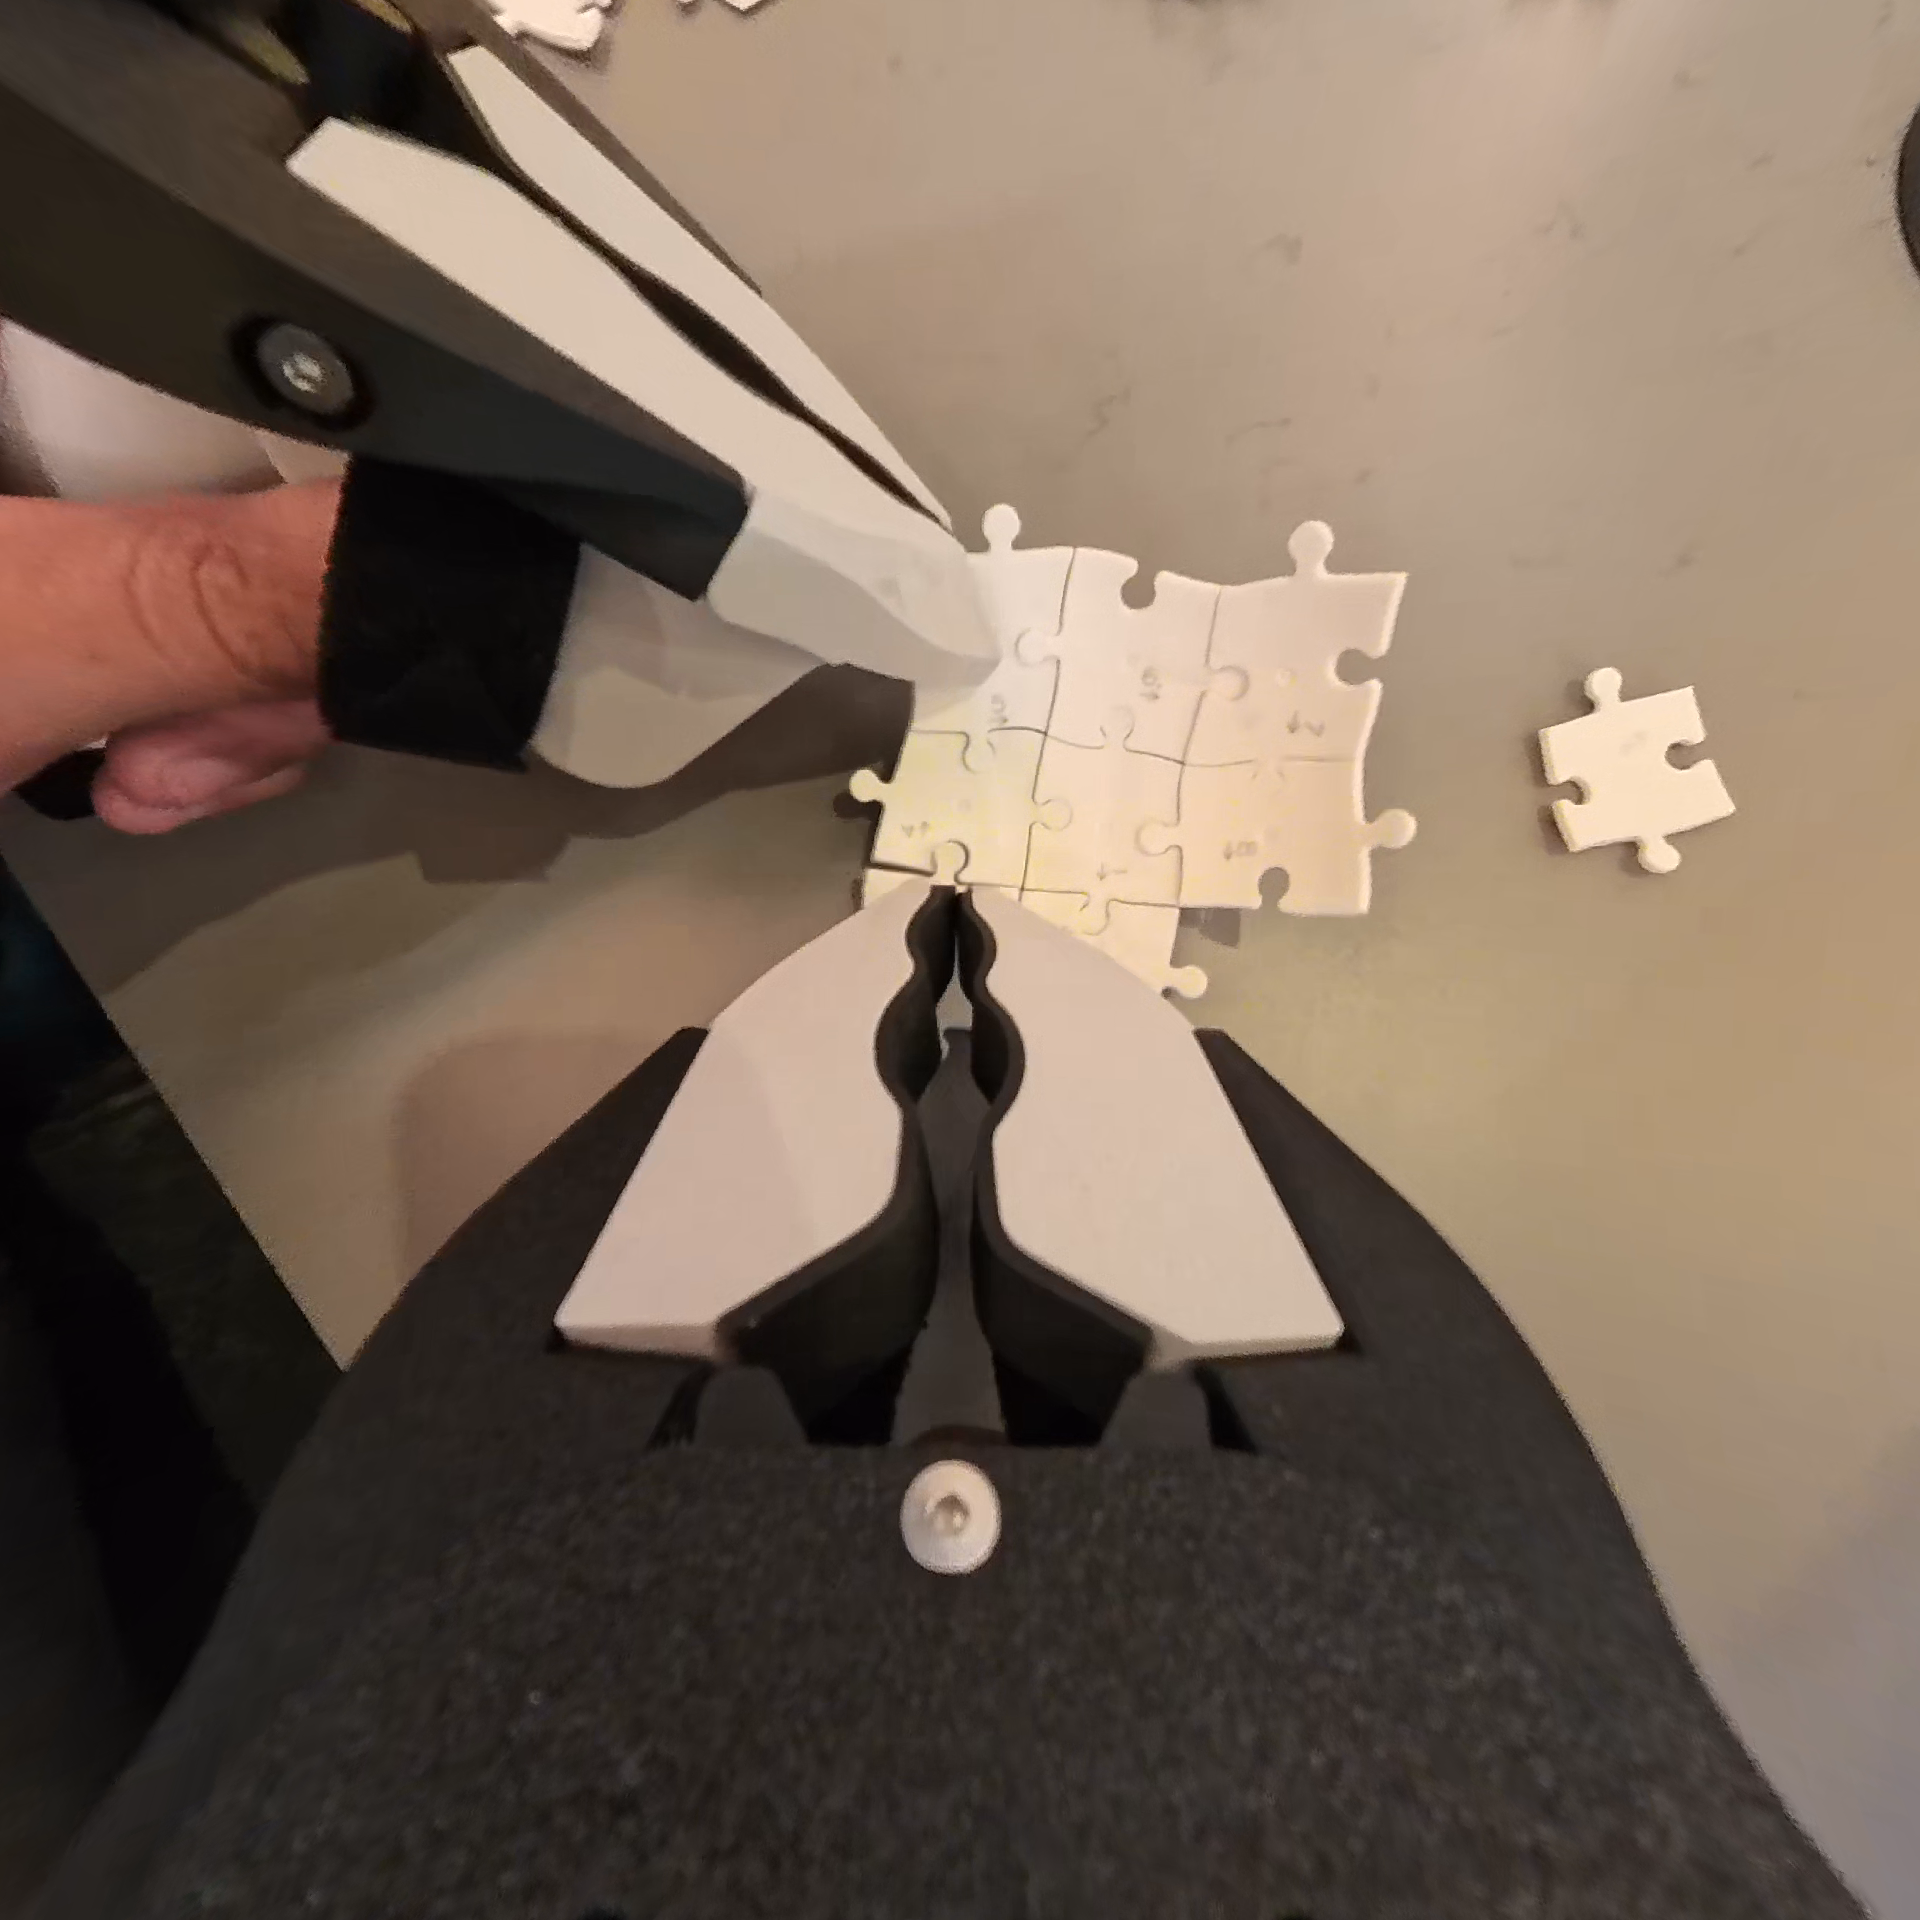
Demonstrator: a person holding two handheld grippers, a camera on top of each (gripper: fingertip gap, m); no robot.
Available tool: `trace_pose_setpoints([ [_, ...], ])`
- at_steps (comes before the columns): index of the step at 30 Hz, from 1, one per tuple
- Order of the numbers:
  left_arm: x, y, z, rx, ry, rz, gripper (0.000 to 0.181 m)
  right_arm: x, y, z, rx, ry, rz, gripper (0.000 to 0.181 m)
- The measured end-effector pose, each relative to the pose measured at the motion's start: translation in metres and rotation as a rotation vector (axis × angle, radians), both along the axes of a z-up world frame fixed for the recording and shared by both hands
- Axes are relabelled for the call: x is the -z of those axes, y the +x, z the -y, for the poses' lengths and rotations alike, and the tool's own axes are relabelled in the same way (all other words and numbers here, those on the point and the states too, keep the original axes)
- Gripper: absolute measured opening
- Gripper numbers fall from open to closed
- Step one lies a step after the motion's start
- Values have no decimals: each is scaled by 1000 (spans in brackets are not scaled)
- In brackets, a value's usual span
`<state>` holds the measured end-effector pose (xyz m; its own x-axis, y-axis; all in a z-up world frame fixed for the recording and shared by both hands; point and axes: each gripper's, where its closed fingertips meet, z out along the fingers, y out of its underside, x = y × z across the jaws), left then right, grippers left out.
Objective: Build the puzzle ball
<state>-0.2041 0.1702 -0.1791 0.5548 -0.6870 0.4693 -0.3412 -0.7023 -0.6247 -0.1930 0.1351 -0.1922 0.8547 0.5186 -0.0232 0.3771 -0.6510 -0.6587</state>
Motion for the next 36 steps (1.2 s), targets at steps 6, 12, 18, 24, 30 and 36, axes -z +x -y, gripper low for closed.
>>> trace_pose_setpoints([
  [6,-2,-1,2,-16,45,11,3,1,0,-1,53,-17,-47,0],
  [12,-4,0,3,-34,69,21,3,1,0,0,41,9,21,0],
  [18,-5,-1,4,-49,90,24,3,1,0,-1,140,57,-3,0],
  [24,-3,-2,3,-52,85,17,3,1,-1,-2,139,58,24,0],
  [30,-3,-3,2,-49,83,11,3,-14,-4,2,115,83,-27,0],
  [36,-4,-3,3,-46,84,15,3,1,-7,1,106,36,-18,0],
])
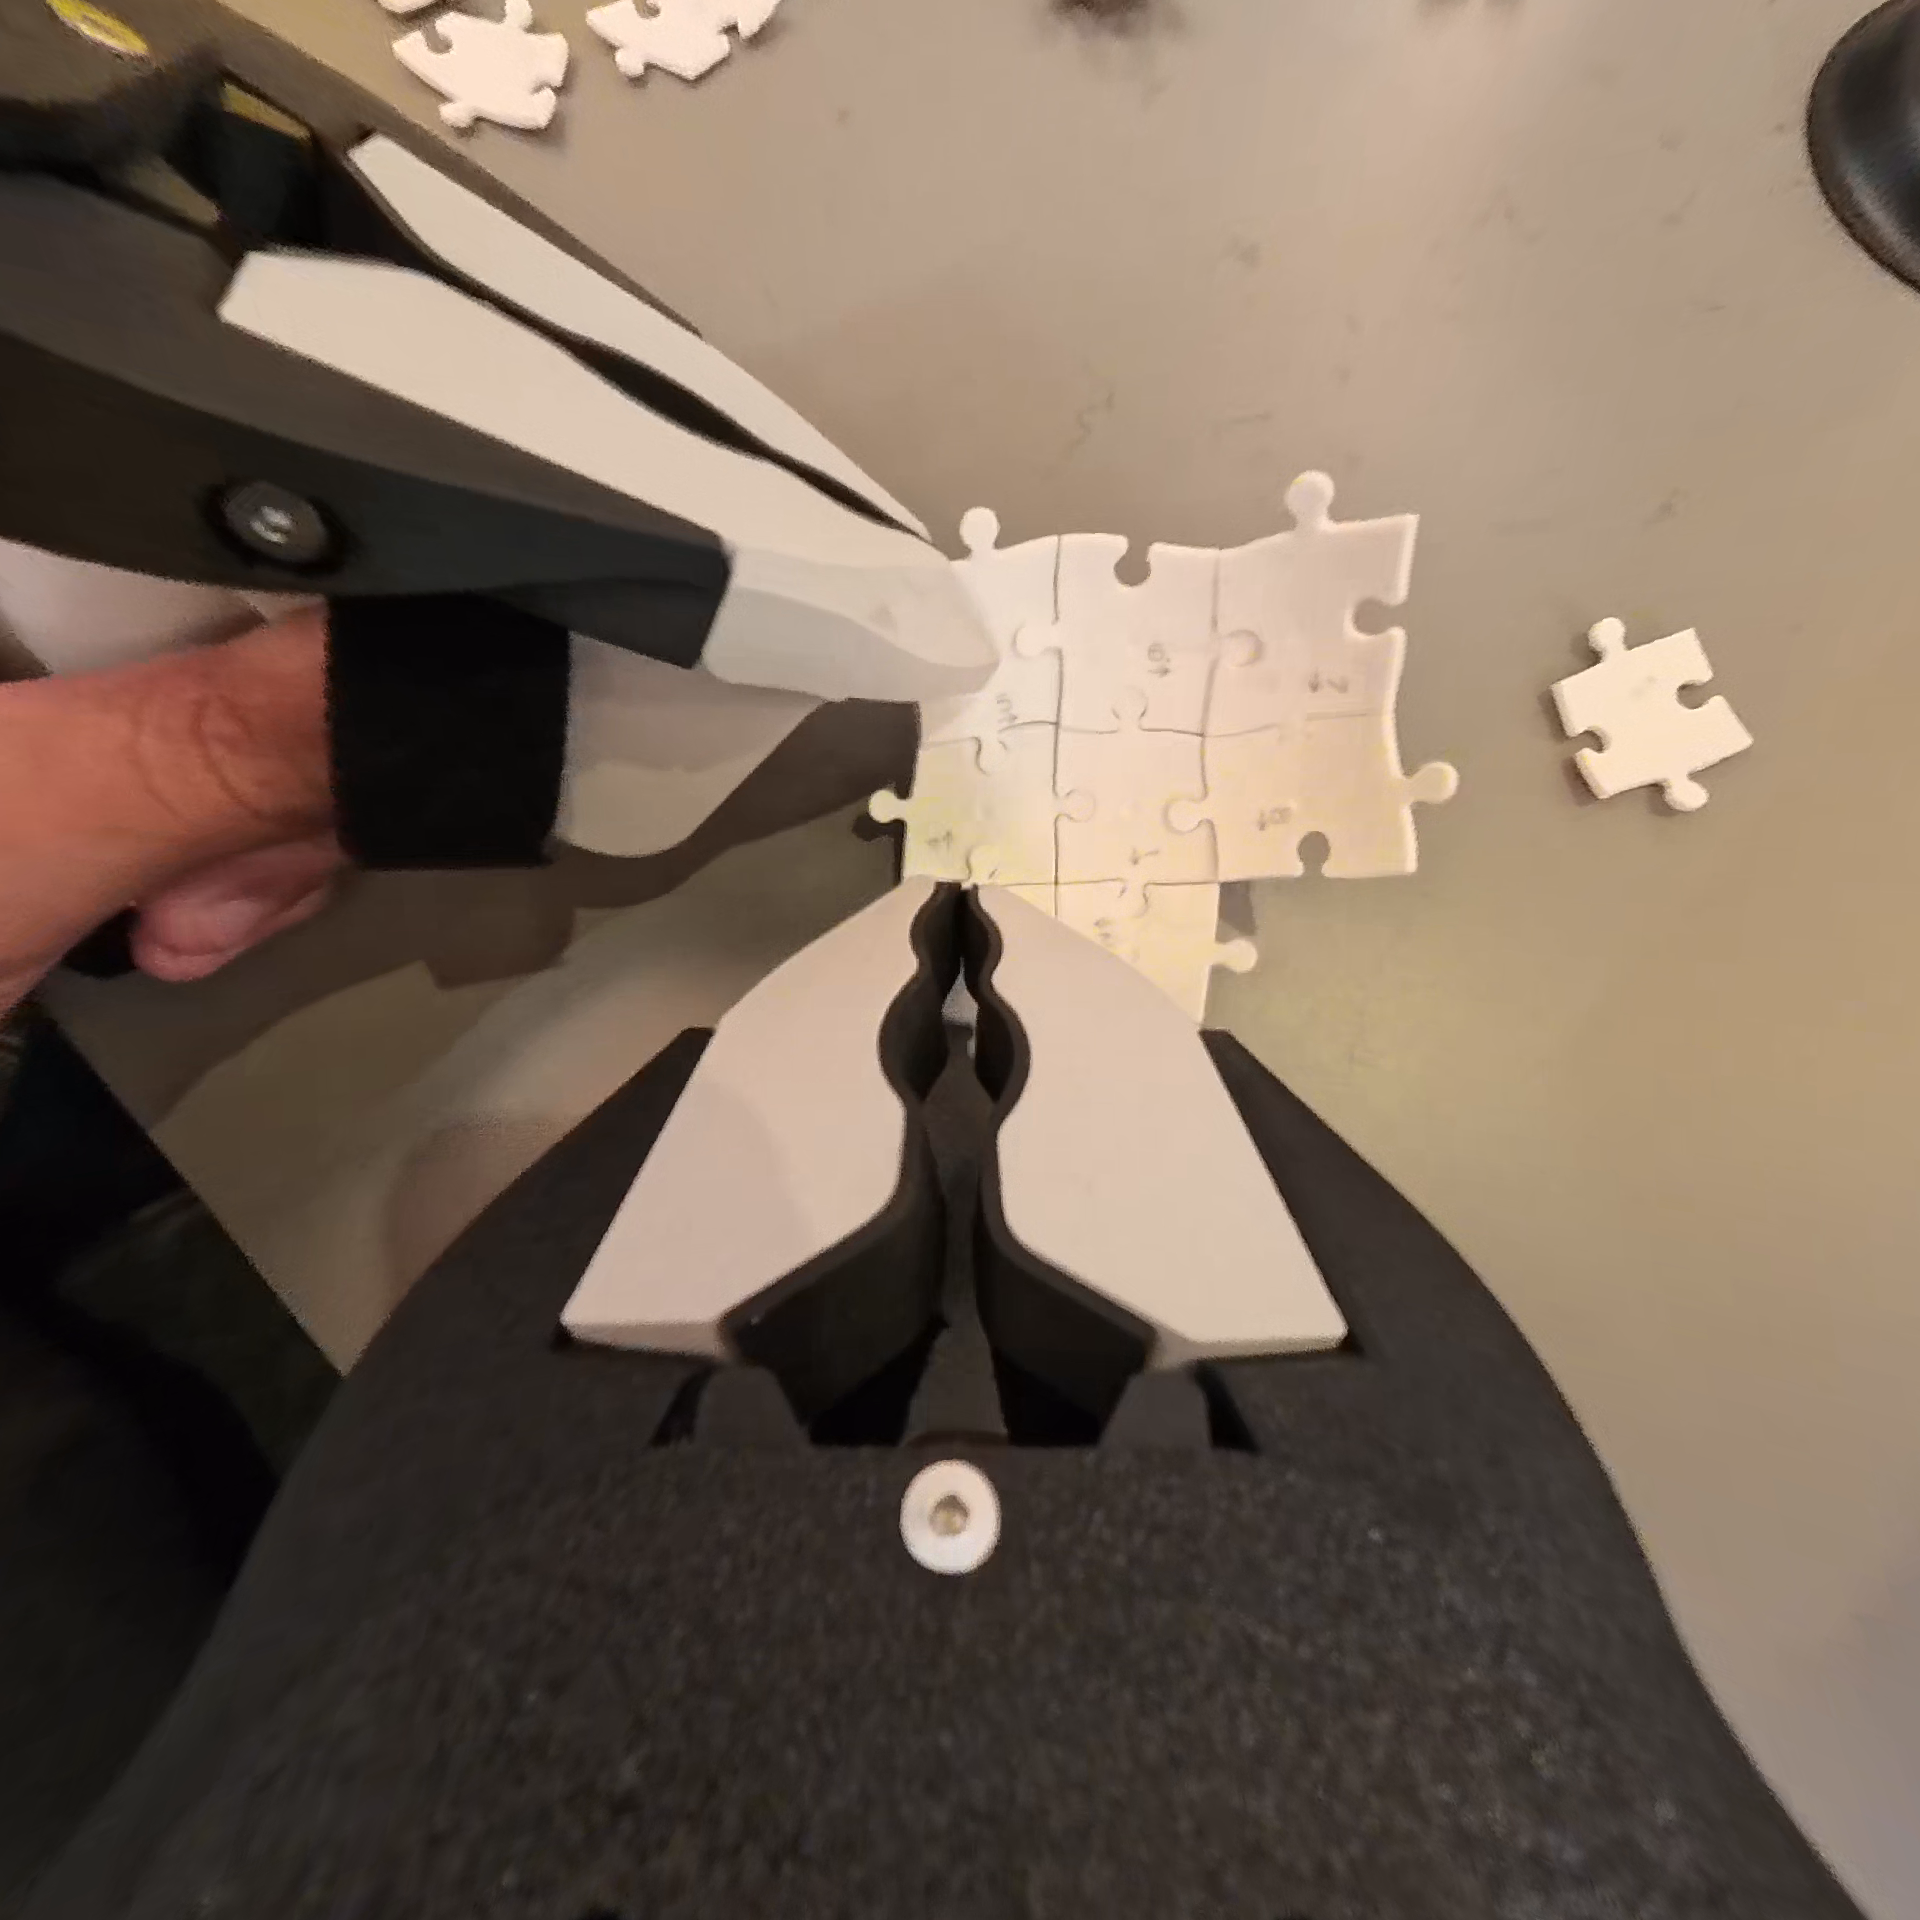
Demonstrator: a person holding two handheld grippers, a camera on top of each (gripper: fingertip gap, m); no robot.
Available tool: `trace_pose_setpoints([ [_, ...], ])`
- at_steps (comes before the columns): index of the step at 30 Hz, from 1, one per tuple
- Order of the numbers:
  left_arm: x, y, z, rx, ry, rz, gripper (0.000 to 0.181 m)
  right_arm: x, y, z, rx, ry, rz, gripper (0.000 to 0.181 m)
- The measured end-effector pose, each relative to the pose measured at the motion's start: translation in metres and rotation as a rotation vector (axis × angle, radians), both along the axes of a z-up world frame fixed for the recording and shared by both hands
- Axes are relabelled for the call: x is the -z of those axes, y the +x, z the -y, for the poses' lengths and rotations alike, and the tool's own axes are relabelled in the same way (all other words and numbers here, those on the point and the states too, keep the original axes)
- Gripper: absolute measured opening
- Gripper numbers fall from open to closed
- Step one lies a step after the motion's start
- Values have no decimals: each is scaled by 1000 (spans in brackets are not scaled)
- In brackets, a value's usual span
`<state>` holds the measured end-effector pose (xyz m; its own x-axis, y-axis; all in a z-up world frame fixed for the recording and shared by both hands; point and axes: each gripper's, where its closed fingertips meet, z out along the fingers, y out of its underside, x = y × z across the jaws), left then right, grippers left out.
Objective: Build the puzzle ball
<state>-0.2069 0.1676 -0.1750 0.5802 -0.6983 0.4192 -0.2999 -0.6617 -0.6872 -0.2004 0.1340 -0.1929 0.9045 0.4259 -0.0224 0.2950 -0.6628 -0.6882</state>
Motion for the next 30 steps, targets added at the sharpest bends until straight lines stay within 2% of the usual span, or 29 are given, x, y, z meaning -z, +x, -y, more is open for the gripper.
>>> trace_pose_setpoints([
  [11,-1,0,0,9,45,-18,3,-1,4,-1,11,-49,-16,0],
  [16,-1,-1,-2,7,51,-26,3,-21,22,4,26,-4,-78,0],
  [25,-1,0,-1,8,50,-24,3,-2,12,9,-20,-42,-19,0],
  [30,-7,2,0,23,79,-19,2,1,12,7,6,-54,-77,0],
])
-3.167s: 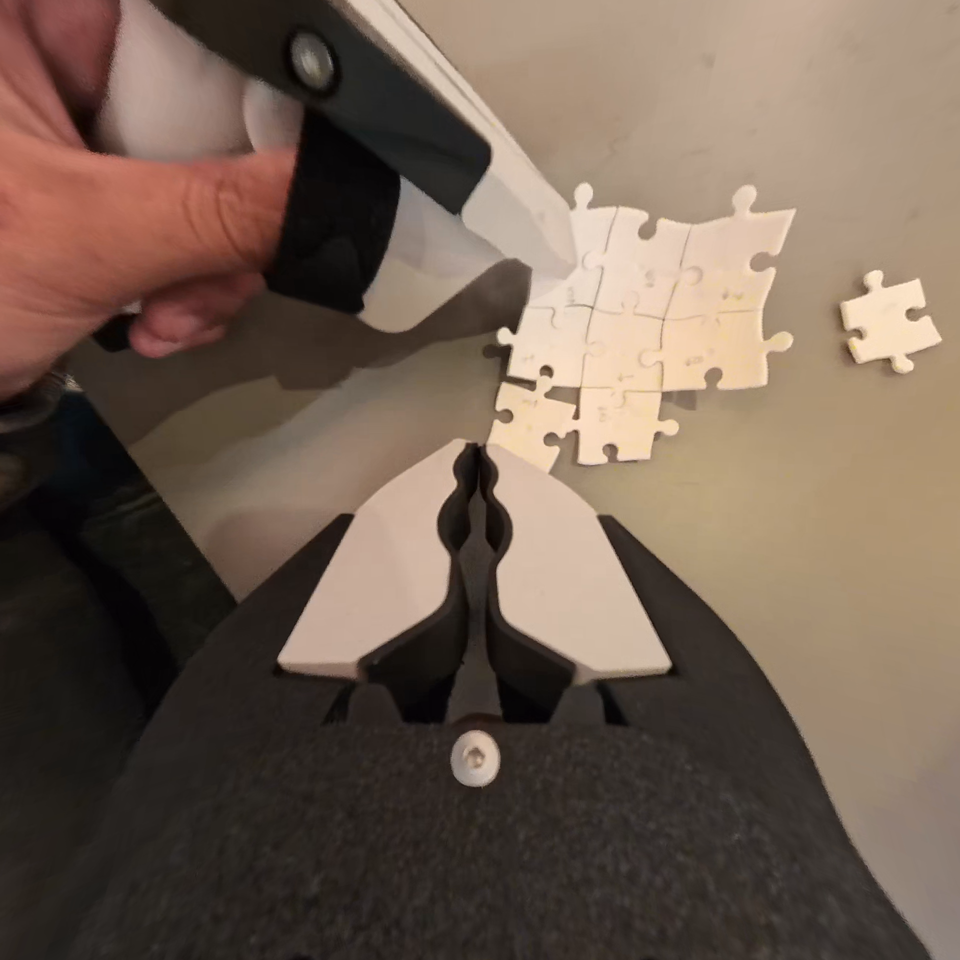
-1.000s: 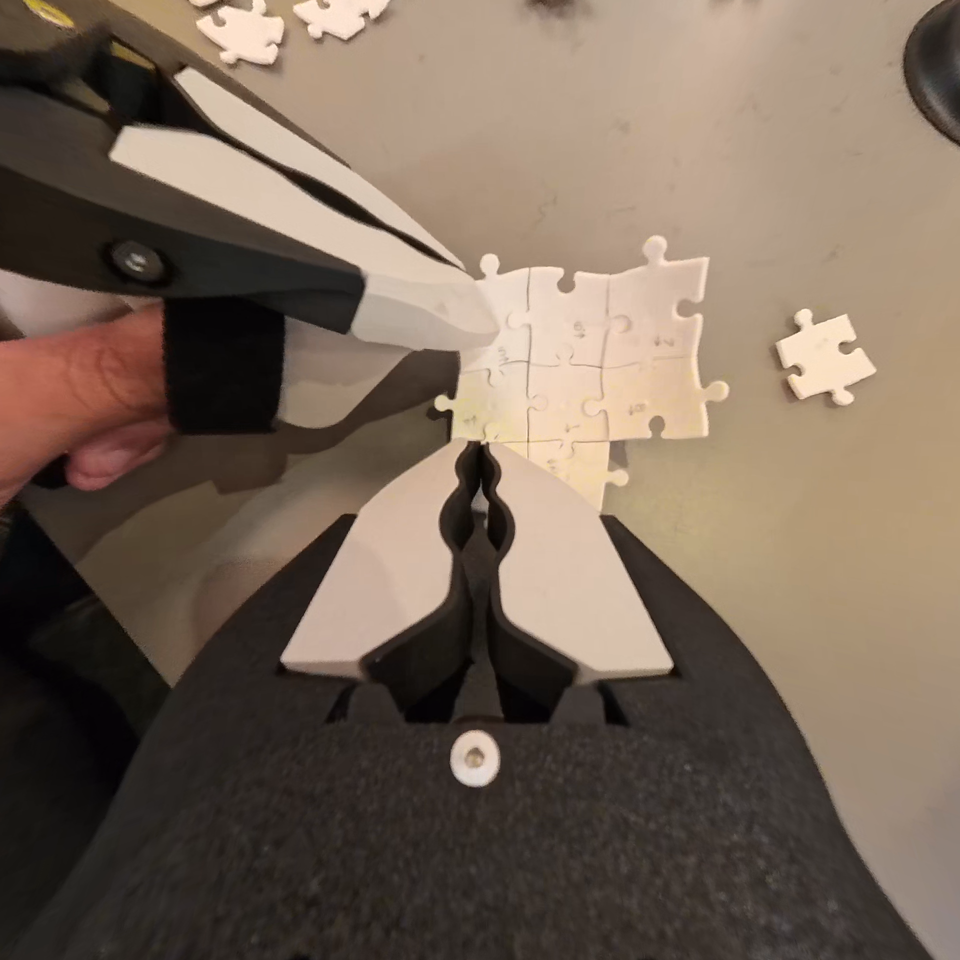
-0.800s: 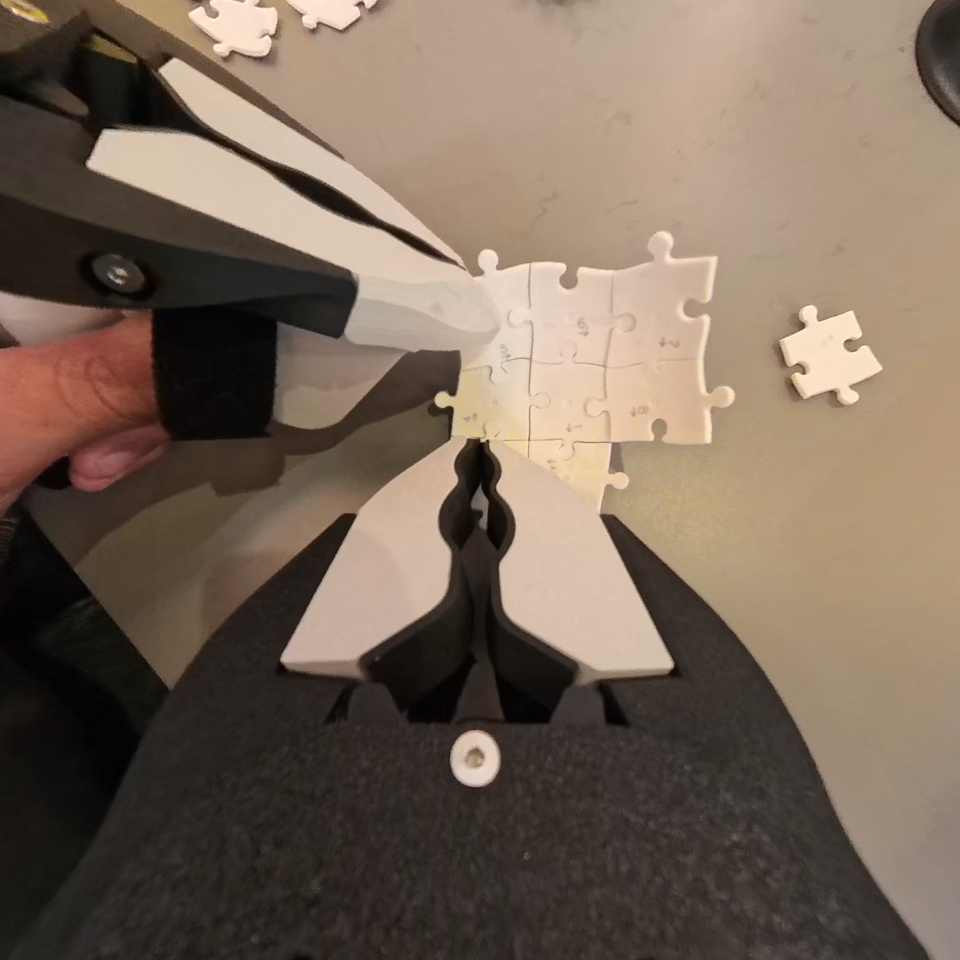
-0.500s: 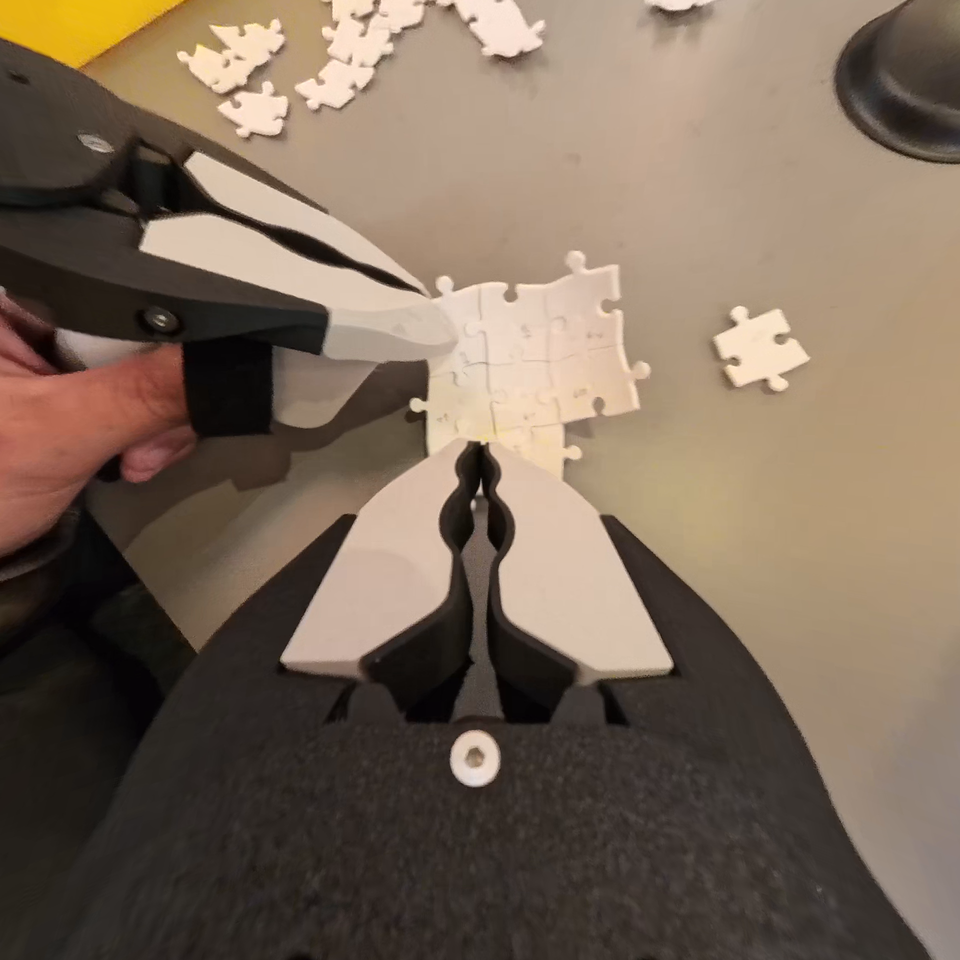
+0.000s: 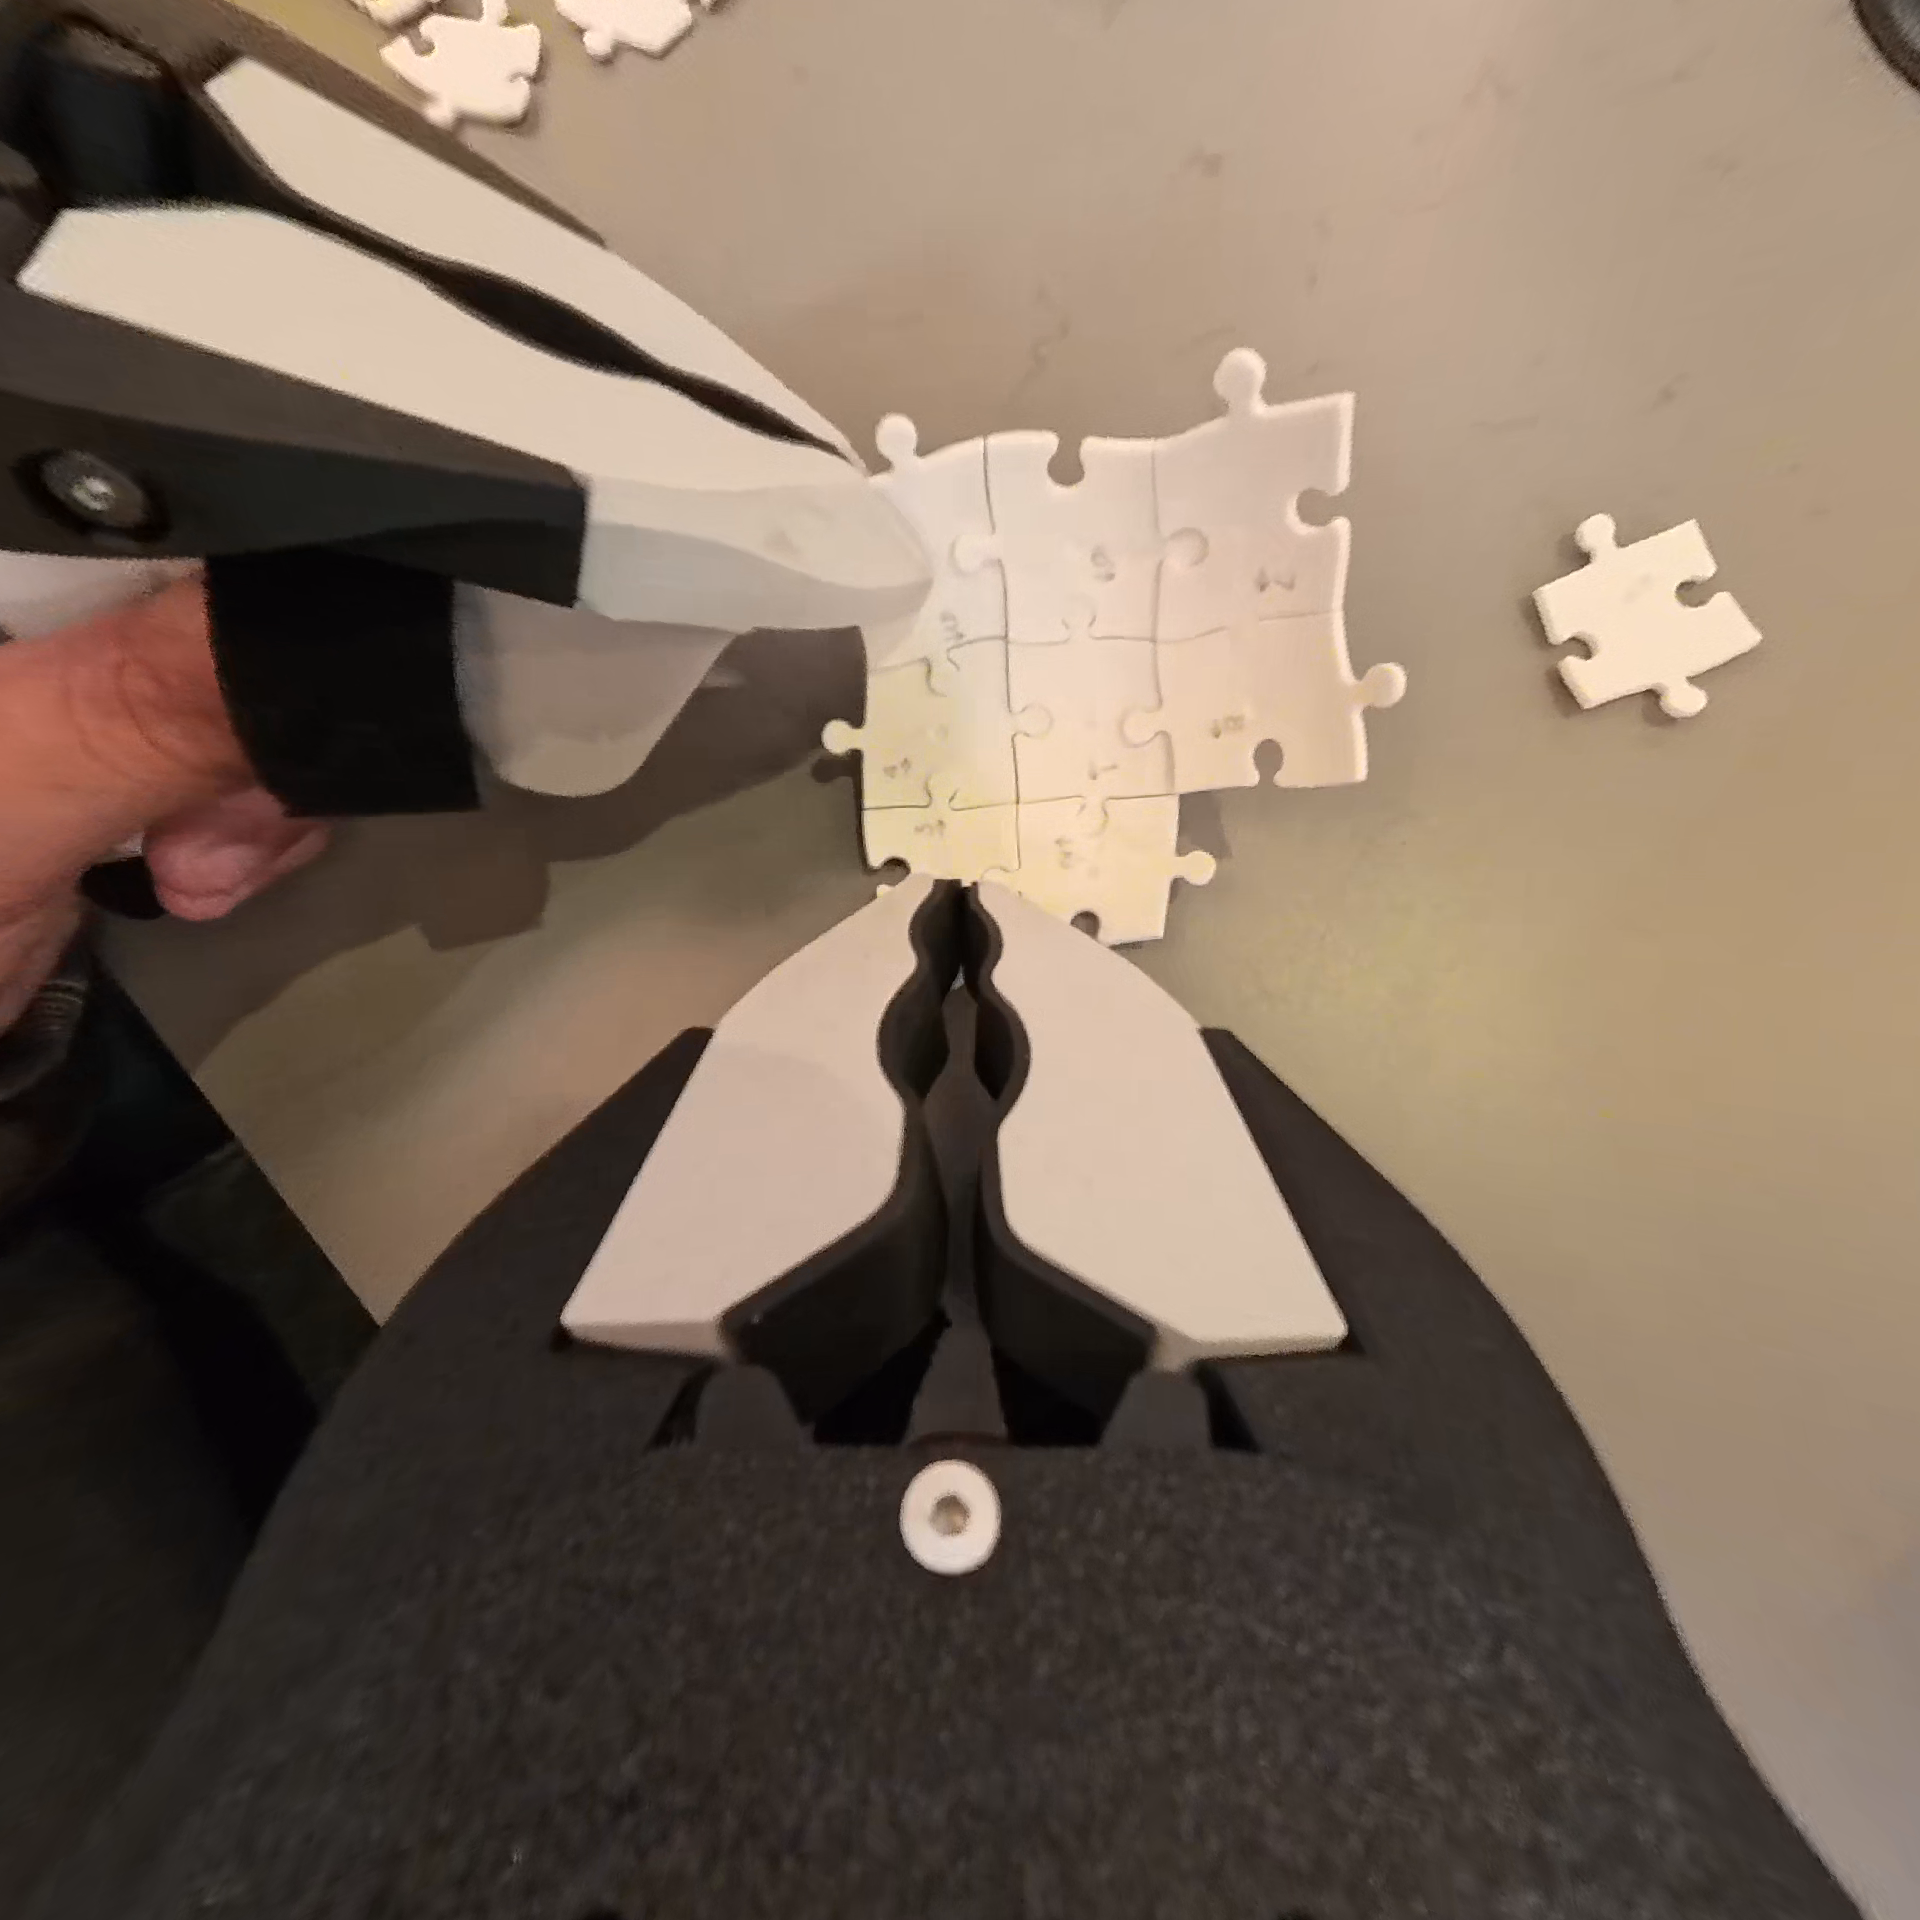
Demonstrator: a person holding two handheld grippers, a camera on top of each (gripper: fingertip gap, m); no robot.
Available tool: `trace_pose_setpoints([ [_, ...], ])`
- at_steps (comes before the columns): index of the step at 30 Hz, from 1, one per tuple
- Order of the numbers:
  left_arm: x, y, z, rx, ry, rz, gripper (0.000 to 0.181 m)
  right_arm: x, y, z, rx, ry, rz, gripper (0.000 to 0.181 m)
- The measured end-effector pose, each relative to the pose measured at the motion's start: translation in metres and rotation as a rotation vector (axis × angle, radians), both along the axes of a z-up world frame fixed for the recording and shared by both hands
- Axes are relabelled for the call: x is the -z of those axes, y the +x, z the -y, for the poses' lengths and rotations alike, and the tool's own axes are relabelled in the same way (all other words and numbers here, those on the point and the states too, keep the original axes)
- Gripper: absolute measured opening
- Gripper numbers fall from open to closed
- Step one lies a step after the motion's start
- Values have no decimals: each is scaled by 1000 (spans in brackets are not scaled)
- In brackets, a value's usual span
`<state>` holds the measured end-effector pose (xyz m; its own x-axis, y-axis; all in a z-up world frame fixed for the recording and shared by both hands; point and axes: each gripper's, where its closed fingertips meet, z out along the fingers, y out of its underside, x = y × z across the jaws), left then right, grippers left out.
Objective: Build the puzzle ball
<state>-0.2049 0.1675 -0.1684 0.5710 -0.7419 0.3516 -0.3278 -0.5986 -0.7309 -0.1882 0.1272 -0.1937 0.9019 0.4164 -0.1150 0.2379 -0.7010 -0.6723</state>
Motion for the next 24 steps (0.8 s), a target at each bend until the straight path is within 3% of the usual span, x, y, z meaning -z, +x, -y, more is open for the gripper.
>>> trace_pose_setpoints([
  [7,-1,1,1,13,48,-35,2,-1,1,2,7,-32,-40,0],
  [10,1,-1,-1,4,43,-41,2,-15,10,1,19,7,-36,0],
  [24,-5,0,-1,8,75,-51,2,1,8,-5,-31,-24,66,0],
])
